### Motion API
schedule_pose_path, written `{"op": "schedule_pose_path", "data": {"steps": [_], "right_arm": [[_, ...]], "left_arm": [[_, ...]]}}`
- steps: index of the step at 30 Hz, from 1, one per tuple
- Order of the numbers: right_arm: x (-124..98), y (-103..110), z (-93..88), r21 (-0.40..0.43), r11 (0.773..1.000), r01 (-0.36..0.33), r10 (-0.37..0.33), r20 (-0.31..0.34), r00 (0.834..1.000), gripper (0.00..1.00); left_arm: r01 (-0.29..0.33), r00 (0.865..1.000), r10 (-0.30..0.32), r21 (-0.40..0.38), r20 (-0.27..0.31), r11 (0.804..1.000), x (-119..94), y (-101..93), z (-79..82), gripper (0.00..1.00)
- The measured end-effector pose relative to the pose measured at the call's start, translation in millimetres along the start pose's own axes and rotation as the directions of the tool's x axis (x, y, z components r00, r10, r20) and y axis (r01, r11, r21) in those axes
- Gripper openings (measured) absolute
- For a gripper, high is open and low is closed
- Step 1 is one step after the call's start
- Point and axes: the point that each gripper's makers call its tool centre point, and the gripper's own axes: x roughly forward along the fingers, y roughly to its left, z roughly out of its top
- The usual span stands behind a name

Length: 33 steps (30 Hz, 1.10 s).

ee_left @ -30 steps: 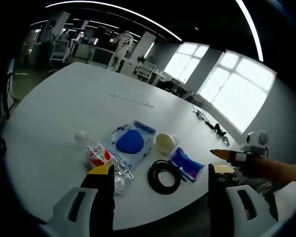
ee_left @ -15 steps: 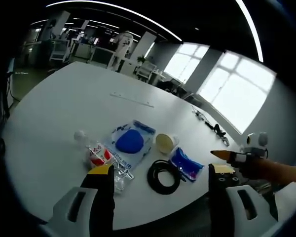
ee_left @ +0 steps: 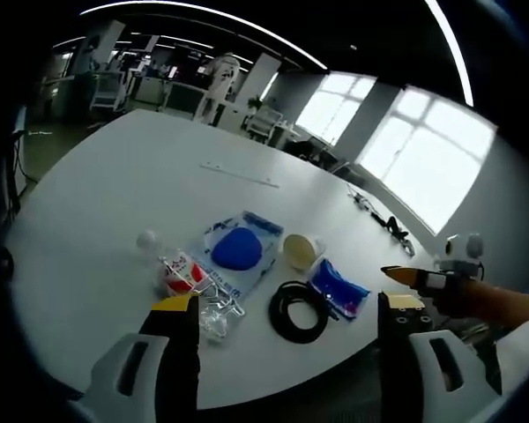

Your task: Arrange the tabletop items into an orderly group along one side of the table until the central work area is clear of visible clutter.

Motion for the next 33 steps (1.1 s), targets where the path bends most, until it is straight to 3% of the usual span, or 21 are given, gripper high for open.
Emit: {"op": "schedule_pose_path", "data": {"steps": [7, 33], "right_arm": [[1, 1, -9.8, -0.006, 1.000, -0.004, 0.004, -0.040, 0.999, 0.70], [0, -4, -11.6, -0.003, 1.000, 0.012, -0.012, -0.047, 0.999, 0.70]], "left_arm": [[-0.012, 1.000, 0.012, -0.002, -0.026, 1.000, 2, 2.4, -6.4, 0.88], [-0.023, 0.999, 0.022, -0.032, -0.031, 0.999, 0, 8.0, -10.1, 0.91]]}}
